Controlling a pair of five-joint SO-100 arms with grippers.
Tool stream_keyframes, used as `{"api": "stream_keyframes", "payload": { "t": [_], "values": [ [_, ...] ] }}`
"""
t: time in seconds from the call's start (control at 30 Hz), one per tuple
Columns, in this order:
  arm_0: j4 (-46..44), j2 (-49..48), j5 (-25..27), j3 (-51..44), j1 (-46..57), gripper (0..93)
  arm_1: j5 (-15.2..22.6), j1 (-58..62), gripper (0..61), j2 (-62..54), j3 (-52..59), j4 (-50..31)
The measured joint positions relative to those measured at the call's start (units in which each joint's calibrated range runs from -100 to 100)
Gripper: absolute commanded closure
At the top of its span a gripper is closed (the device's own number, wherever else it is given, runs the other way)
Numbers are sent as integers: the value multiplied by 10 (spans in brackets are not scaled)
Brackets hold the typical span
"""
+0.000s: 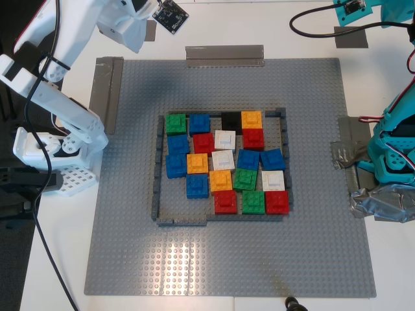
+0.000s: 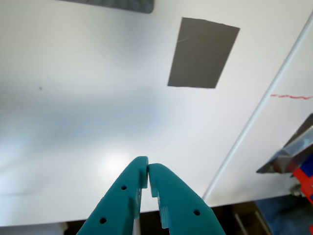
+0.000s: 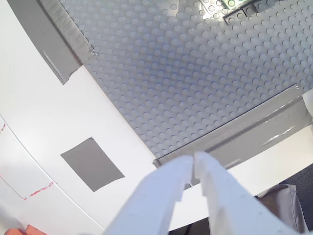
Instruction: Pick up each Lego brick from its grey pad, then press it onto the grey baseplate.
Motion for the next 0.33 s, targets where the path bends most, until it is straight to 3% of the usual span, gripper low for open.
{"api": "stream_keyframes", "payload": {
  "t": [0.33],
  "values": [
    [0, 0, 0, 0, 0, 927, -2, 0, 613, 1, 0, 0]
  ]
}}
